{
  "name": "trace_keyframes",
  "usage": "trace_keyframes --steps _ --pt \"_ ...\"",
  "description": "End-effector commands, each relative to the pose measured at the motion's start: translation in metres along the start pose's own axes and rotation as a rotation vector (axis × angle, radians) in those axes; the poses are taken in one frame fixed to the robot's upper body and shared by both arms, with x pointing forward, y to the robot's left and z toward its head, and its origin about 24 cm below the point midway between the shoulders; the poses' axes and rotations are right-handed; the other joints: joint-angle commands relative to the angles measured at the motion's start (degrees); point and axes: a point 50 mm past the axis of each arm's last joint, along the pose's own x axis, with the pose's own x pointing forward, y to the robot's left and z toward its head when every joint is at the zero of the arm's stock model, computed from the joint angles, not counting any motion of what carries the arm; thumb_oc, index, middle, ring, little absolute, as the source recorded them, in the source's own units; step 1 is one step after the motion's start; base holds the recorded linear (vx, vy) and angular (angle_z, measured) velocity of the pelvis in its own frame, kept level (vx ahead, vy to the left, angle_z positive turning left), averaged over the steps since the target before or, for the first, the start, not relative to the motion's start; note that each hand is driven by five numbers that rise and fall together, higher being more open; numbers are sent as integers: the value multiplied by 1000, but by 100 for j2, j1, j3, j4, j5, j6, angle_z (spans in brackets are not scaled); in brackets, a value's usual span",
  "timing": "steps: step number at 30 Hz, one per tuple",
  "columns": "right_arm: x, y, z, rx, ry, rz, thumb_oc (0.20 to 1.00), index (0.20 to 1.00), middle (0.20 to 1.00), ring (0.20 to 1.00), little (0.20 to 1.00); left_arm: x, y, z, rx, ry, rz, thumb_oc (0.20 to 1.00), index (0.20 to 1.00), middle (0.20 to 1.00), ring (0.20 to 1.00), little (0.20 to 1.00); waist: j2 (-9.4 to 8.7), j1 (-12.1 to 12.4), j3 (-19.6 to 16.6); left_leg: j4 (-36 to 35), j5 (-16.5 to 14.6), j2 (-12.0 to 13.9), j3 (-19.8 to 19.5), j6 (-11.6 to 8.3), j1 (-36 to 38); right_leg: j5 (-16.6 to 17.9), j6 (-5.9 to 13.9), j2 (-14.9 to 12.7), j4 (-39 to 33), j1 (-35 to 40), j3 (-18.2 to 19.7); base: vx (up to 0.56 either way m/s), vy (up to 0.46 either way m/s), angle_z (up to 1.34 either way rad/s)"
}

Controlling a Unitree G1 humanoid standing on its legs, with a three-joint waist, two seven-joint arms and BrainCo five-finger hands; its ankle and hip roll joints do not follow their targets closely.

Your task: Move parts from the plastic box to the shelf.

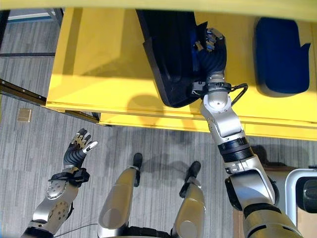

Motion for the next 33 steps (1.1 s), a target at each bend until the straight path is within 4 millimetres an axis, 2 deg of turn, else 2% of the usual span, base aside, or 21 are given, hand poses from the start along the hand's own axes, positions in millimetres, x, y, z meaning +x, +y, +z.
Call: trace_keyframes --steps 1,8,15,19,21,22,23,28,33 --pt "20 -5 51 21 -205 -63 200 200 200 200 200 -16 0 5 -11 -40 -21 1000 1000 1000 1000 1000 -17 6 -278 -112 28 83 7 -123 20 -1064 87 -114 1147 93 -85 42 -5 -10" --pt "40 -11 70 2 -234 -143 200 200 200 200 200 -12 -15 5 -32 -42 -71 1000 1000 1000 1000 1000 28 -34 -69 471 -184 62 -56 -52 -665 -1293 28 -149 1782 -633 49 -13 -12 -6" --pt "57 -17 82 40 -222 -206 200 200 200 200 200 -6 -24 11 -54 -70 -99 1000 1000 1000 1000 1000 41 11 -45 505 -218 -1 -107 -21 -808 -1351 41 -196 1888 -764 26 20 -11 3" --pt "70 -21 93 -10 -220 -236 200 200 200 200 200 -4 -25 13 -65 -80 -105 1000 1000 1000 1000 1000 17 81 -72 497 -220 -36 -137 -18 -831 -1355 36 -200 1894 -762 5 18 5 4" --pt "70 -21 94 -10 -221 -235 200 200 200 200 200 -4 -25 13 -66 -81 -105 1000 1000 1000 1000 1000 22 77 -66 499 -221 -36 -137 -18 -832 -1355 36 -200 1895 -763 5 11 0 5" --pt "80 -23 106 -72 -226 -243 200 200 200 200 200 -2 -27 16 -76 -94 -109 1000 1000 1000 1000 1000 -9 150 -86 515 -227 -69 -179 -15 -853 -1358 42 -203 1878 -725 -9 26 0 12" --pt "81 -24 108 -73 -224 -245 200 200 200 200 200 -1 -27 17 -79 -98 -112 1000 1000 1000 1000 1000 -13 162 -88 515 -229 -74 -186 -14 -858 -1353 42 -207 1870 -714 -21 29 -4 17" --pt "88 -31 106 -91 -181 -271 200 200 200 200 200 1 -29 20 -87 -114 -115 1000 1000 1000 1000 1000 -31 227 -70 515 -210 -108 -237 -12 -889 -1337 46 -207 1847 -668 -58 7 1 10" --pt "94 -38 92 -60 -80 -312 200 200 200 200 200 4 -30 24 -91 -133 -115 1000 1000 1000 1000 1000 -23 319 -49 508 -190 -124 -275 -9 -908 -1332 40 -201 1815 -638 -114 3 3 10"
